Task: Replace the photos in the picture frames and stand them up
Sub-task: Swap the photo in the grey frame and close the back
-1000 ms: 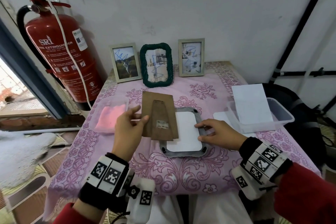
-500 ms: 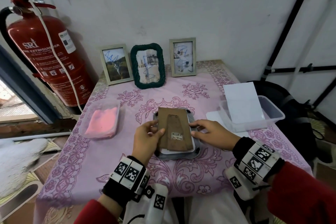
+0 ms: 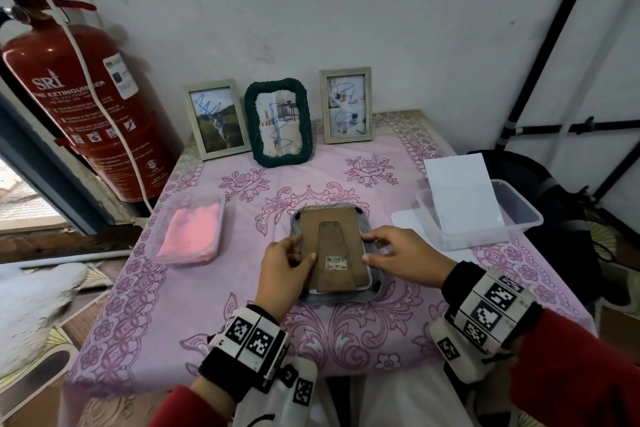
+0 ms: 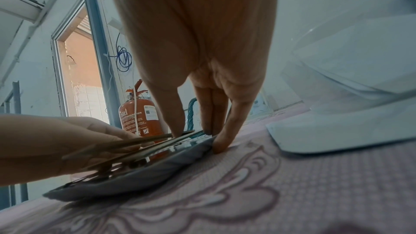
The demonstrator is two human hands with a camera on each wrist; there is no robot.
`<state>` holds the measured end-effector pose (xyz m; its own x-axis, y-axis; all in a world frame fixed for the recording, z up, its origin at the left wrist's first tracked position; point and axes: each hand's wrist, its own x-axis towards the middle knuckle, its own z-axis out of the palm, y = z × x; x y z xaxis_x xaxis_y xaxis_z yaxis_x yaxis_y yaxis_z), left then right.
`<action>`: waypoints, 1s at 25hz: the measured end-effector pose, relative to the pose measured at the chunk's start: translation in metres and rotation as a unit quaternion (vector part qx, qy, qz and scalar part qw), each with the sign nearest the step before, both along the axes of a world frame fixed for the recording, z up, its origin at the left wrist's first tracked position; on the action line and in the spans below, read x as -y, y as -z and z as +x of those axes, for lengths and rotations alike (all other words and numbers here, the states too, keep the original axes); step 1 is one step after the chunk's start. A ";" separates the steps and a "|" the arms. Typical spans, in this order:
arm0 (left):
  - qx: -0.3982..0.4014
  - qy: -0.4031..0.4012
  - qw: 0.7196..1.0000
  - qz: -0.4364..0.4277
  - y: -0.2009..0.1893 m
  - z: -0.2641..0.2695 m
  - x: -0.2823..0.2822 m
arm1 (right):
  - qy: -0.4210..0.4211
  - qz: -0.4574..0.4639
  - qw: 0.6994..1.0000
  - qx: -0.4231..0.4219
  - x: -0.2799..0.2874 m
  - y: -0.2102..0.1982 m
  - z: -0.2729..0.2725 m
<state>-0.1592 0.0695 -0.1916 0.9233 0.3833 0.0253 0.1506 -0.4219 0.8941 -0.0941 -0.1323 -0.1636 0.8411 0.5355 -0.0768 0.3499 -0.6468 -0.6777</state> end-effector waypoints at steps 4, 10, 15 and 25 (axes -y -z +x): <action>-0.008 -0.016 1.000 0.020 0.002 0.005 0.004 | 0.009 0.003 1.000 -0.006 -0.002 0.001 -0.001; -0.007 -0.020 0.999 0.043 0.005 0.007 0.006 | 0.011 0.003 1.000 -0.006 -0.003 0.004 -0.002; -0.020 -0.003 0.996 0.084 0.004 0.006 0.008 | 0.007 0.022 1.000 -0.017 0.001 0.003 -0.001; -0.067 0.017 0.989 0.132 0.000 0.003 -0.006 | -0.007 0.027 1.000 -0.009 -0.001 0.008 0.001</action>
